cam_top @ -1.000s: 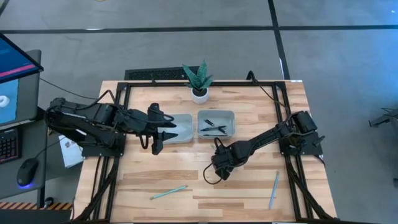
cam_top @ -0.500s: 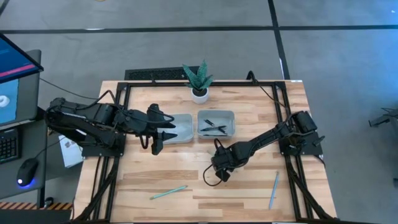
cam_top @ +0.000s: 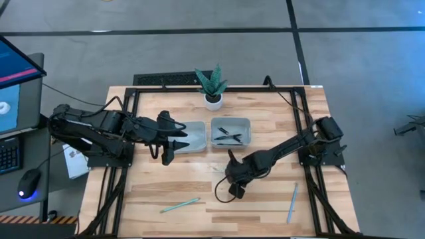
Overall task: Sort pens & pencils
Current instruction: Put the top green pencil into the left gray bin
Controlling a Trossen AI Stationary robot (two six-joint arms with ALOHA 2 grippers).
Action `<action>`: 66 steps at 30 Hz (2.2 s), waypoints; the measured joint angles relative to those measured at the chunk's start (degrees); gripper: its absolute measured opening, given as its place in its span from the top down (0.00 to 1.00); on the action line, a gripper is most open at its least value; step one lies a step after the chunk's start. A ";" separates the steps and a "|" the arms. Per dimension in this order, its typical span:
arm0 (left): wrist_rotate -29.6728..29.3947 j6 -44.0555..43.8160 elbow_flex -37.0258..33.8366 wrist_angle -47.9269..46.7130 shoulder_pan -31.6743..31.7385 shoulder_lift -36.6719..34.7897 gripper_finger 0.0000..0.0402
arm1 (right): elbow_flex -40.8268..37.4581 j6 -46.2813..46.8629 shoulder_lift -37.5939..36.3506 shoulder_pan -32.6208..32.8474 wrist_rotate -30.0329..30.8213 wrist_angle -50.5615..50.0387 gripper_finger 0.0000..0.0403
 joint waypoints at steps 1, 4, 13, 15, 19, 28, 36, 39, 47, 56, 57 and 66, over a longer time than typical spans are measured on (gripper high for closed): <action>0.00 0.00 0.00 0.01 0.00 0.00 0.58 | 0.04 -0.72 -0.86 -0.20 -0.56 1.61 0.89; 0.00 0.04 0.00 -0.06 0.00 0.00 0.58 | 0.09 -2.48 -2.86 -1.12 -0.53 5.89 0.89; -0.17 0.33 0.00 -0.94 0.01 0.00 0.58 | 0.20 -10.08 -8.89 -5.53 -1.00 18.07 0.89; -0.64 0.68 0.00 0.01 0.00 0.00 0.58 | 0.21 -10.80 -9.76 -6.90 -0.99 19.99 0.89; -3.03 5.06 -0.02 5.11 -1.19 0.00 0.58 | 0.82 -13.95 -10.14 -10.13 -2.37 20.84 0.90; -3.25 10.17 0.00 9.51 -4.56 -0.68 0.58 | 8.03 -24.99 -10.11 -17.06 -5.30 20.40 0.90; -5.16 12.27 0.00 9.59 -5.27 -1.59 0.58 | 15.88 -30.52 -8.92 -22.42 -5.30 14.73 0.89; -5.16 13.68 0.00 9.71 -5.27 -2.34 0.58 | 17.94 -31.76 -7.35 -23.71 -5.31 14.06 0.89; -5.18 16.71 0.00 11.02 -5.27 -4.80 0.58 | 17.97 -32.88 -3.11 -26.81 -6.21 12.25 0.89; -5.22 18.33 0.02 11.30 -5.25 -6.78 0.58 | 24.97 -34.81 7.17 -27.68 -9.76 14.26 0.89; -5.25 18.38 0.02 10.96 -5.25 -6.83 0.58 | 26.52 -35.47 8.31 -27.67 -9.78 12.64 0.89; -5.75 18.10 0.04 8.04 -5.25 -6.97 0.58 | 41.06 -42.27 19.77 -28.35 -9.42 -2.70 0.89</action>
